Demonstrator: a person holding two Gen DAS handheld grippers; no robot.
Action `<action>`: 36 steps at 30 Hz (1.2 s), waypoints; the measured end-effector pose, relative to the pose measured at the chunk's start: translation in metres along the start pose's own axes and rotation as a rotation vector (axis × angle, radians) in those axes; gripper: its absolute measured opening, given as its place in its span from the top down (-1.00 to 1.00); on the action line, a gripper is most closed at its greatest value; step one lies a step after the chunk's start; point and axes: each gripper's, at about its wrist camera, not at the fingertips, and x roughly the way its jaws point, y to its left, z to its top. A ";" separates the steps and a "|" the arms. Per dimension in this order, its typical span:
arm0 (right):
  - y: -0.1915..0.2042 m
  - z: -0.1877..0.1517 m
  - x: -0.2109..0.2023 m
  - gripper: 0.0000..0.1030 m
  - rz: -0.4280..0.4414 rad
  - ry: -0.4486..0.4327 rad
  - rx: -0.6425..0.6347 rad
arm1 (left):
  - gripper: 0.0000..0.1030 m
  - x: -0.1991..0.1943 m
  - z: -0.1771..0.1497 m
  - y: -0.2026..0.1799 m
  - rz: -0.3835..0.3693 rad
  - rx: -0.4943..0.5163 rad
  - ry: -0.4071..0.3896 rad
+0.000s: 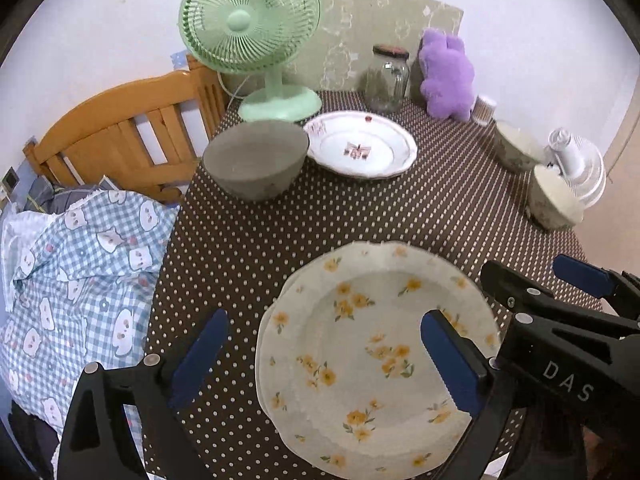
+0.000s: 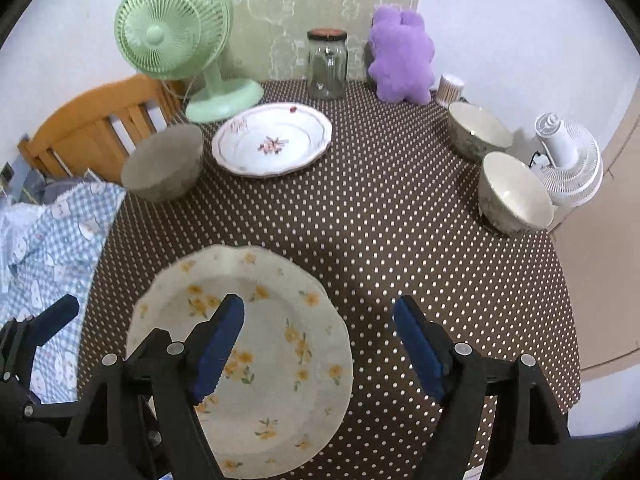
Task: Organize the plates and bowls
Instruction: 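Move the left gripper to the white plate with red pattern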
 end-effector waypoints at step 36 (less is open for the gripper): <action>-0.063 0.160 0.085 -0.58 0.162 -0.070 -0.148 | -0.83 0.074 0.115 -0.052 0.238 -0.323 -0.060</action>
